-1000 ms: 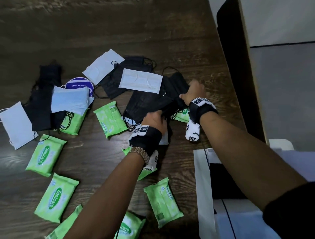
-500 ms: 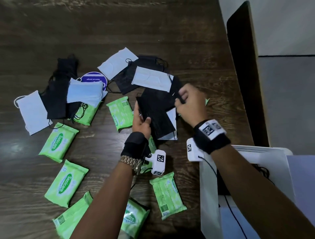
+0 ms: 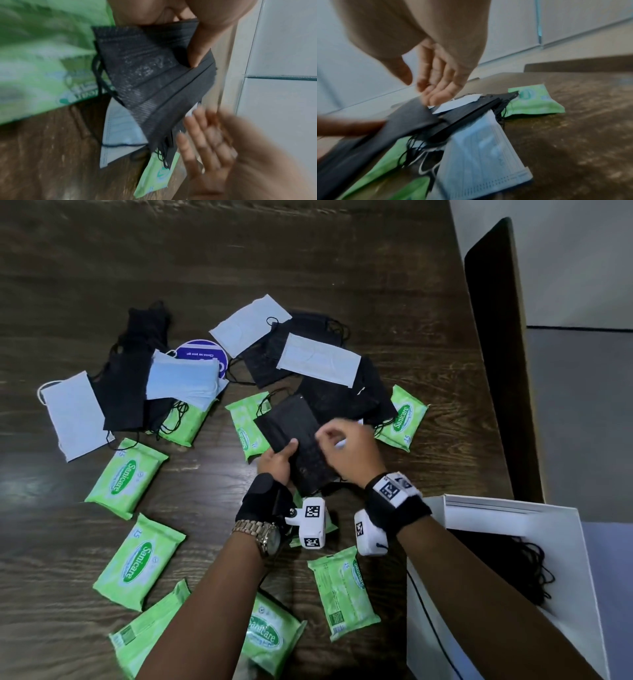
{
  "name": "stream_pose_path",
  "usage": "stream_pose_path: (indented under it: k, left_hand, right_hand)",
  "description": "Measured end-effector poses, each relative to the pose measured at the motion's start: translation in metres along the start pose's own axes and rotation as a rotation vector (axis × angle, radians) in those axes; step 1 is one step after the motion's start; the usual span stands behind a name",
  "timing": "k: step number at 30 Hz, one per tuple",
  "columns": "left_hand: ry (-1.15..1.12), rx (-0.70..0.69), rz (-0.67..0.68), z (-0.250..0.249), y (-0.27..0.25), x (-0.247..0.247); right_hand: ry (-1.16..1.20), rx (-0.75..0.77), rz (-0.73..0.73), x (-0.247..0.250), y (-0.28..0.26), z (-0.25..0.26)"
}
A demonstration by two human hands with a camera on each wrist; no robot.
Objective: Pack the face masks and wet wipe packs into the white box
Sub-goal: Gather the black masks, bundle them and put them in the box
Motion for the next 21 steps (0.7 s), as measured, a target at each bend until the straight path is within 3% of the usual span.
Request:
stream_pose_path:
  k: [3,6,9,14,17,19,21]
  left_hand:
    - [-0.082,0.048,-0.003,0.001,0.003,0.019]
    - [-0.124,0.064,0.019,-0.001,0.003,0.035]
    - [-0.142,0.042,0.025,-0.004,0.003,0.046]
    - [-0.133,0.012,-0.002,-0.012,0.008,0.061]
    - [-0.132,-0.006,-0.028,-0.012,0.01,0.069]
    - [-0.117,-0.007,-0.032,-0.012,0.01,0.072]
    - [-0.109,-0.004,-0.024,-0.012,0.009,0.075]
  right_hand:
    - [0.04,-0.373,-0.231,0.022,0.045,-0.038]
    - [0.076,-0.758,-0.174,0.013,0.073,-0.086]
    - [0.101,-0.804,-0.197,-0.003,0.098,-0.123]
    - [0.156,-0.711,-0.259,0.003,0.093,-0.088]
    - [0.289,-0.596,-0.33,0.009,0.082,-0.076]
    - [0.439,-0.524,-0.299,0.012,0.065,-0.056]
    - [0.734,-0.463,-0.185,0.016,0.05,-0.042]
Point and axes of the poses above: each hand's wrist, its own y-axis towards the middle knuckle, its own x-axis out of the back of the hand, z = x × y, the point moved 5 cm from there along y, towards the middle knuckle, and after that the axes turned 13 degrees about -x, right-handed, at the moved point
